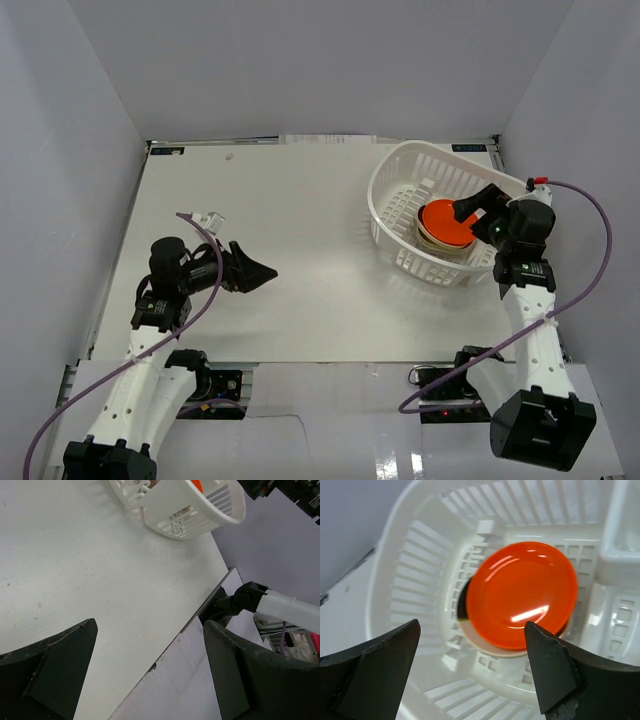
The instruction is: Place the plates into the plastic bin on the countertop
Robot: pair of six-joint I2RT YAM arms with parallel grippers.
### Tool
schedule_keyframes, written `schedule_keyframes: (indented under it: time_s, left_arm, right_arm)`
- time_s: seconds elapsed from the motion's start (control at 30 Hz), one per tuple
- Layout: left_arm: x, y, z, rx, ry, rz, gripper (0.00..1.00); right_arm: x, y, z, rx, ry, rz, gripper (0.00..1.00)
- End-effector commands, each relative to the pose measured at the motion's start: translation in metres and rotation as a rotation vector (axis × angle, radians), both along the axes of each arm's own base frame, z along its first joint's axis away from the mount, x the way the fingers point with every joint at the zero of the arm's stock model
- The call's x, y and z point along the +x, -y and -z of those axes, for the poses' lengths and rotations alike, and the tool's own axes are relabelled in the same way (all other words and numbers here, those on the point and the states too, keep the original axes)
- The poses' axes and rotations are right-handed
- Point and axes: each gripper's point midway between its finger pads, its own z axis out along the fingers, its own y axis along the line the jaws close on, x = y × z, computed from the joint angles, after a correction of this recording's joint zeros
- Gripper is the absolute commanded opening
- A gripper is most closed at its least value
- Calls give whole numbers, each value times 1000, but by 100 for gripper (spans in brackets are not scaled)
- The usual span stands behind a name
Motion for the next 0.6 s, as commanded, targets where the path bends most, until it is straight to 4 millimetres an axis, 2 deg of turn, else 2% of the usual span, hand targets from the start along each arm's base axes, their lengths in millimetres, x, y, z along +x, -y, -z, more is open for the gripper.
schedule_keyframes:
  time_s: [0.0, 0.03, 0.07, 0.1, 0.13, 0.2, 0.23, 0.27, 0.33, 0.37, 0.47, 0.5, 0.57]
  left_arm:
    - [-2, 5, -41, -37, 91, 40, 98]
    - [-2, 6, -61, -56, 141, 42, 98]
    - [-3, 7, -73, -74, 169, 47, 98]
    - [-6, 9, -88, -102, 190, 49, 98]
    - [-8, 9, -115, -123, 269, 55, 98]
    - [-12, 9, -145, -149, 329, 53, 98]
    - [-12, 9, -160, -162, 352, 46, 98]
    - [-15, 5, -190, -172, 423, 18, 98]
    - [-18, 1, -219, -186, 490, -23, 98]
    - [-22, -5, -244, -199, 550, -69, 98]
    - [-29, -12, -273, -218, 628, -114, 98]
    - [-31, -15, -282, -225, 653, -139, 98]
    - [-23, -17, -283, -216, 626, -163, 98]
  right_arm:
    - [-8, -40, -82, 55, 235, -175, 90]
    - [-15, -61, -93, 71, 271, -267, 90]
    - [-23, -72, -111, 75, 313, -320, 90]
    - [-30, -84, -119, 93, 327, -378, 90]
    - [-46, -105, -130, 136, 344, -491, 90]
    - [-64, -121, -153, 155, 416, -598, 90]
    - [-82, -129, -165, 159, 461, -650, 90]
    - [-90, -130, -177, 158, 513, -661, 90]
    - [-110, -129, -198, 127, 599, -655, 90]
    - [-119, -128, -213, 96, 643, -650, 90]
    - [-134, -121, -231, 33, 671, -606, 90]
    - [-141, -117, -244, -3, 689, -588, 90]
    - [-149, -115, -258, -36, 719, -579, 90]
